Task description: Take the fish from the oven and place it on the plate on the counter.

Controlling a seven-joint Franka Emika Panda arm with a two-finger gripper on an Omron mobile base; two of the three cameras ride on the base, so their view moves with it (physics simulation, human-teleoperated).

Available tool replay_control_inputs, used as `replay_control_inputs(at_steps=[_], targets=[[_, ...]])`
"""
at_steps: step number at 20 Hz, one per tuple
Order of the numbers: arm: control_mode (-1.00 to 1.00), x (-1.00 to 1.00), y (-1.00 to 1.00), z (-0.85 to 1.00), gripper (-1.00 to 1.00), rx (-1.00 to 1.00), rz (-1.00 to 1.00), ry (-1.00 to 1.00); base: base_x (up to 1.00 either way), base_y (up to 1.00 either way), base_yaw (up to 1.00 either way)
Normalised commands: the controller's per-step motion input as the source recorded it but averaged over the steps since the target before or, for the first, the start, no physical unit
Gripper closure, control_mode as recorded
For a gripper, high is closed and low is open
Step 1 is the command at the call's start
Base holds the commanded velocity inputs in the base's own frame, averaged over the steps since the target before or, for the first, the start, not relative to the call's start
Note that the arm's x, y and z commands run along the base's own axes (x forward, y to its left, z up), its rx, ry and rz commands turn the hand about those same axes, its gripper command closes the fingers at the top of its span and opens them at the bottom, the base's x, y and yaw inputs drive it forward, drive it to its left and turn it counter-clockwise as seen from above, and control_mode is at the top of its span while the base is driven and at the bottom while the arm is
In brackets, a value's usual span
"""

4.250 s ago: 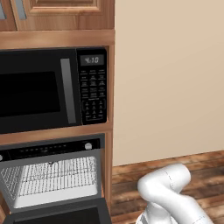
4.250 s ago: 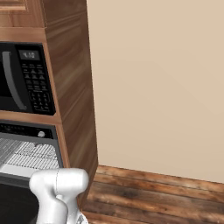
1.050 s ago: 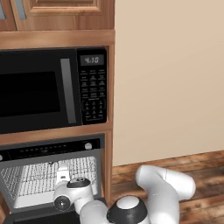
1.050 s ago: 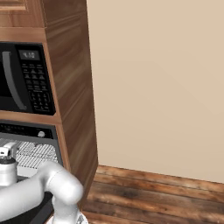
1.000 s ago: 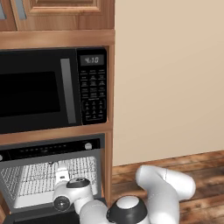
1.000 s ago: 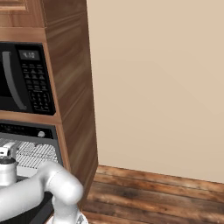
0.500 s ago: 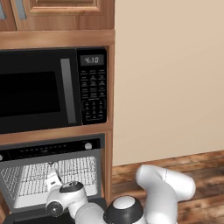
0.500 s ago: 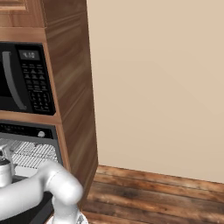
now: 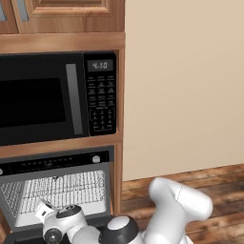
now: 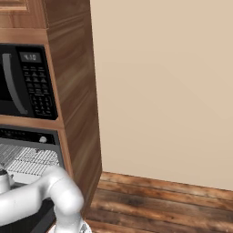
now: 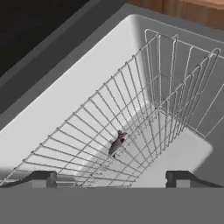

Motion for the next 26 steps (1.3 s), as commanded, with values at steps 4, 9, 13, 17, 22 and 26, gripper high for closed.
replay_control_inputs(at_steps=[4, 9, 13, 17, 22, 26], targets=[[-1.00, 0.00, 0.46, -0.61, -1.00, -0.38, 0.31, 0.06, 0.00, 0.00, 0.00], [-1.00, 0.16, 0.02, -0.39, -1.00, -0.24, 0.09, -0.03, 0.00, 0.00, 0.00], [-1.00, 0.15, 0.00, -0.40, -1.00, -0.09, 0.00, -0.12, 0.00, 0.00, 0.00], [-1.00, 0.09, 0.00, -0.56, -1.00, -0.03, 0.00, -0.18, 0.00, 0.00, 0.00], [-1.00, 0.03, 0.00, -0.66, -1.00, 0.00, 0.00, -0.21, 0.00, 0.00, 0.00], [-1.00, 0.29, 0.00, -0.31, -1.00, 0.07, -0.01, -0.08, 0.00, 0.00, 0.00]])
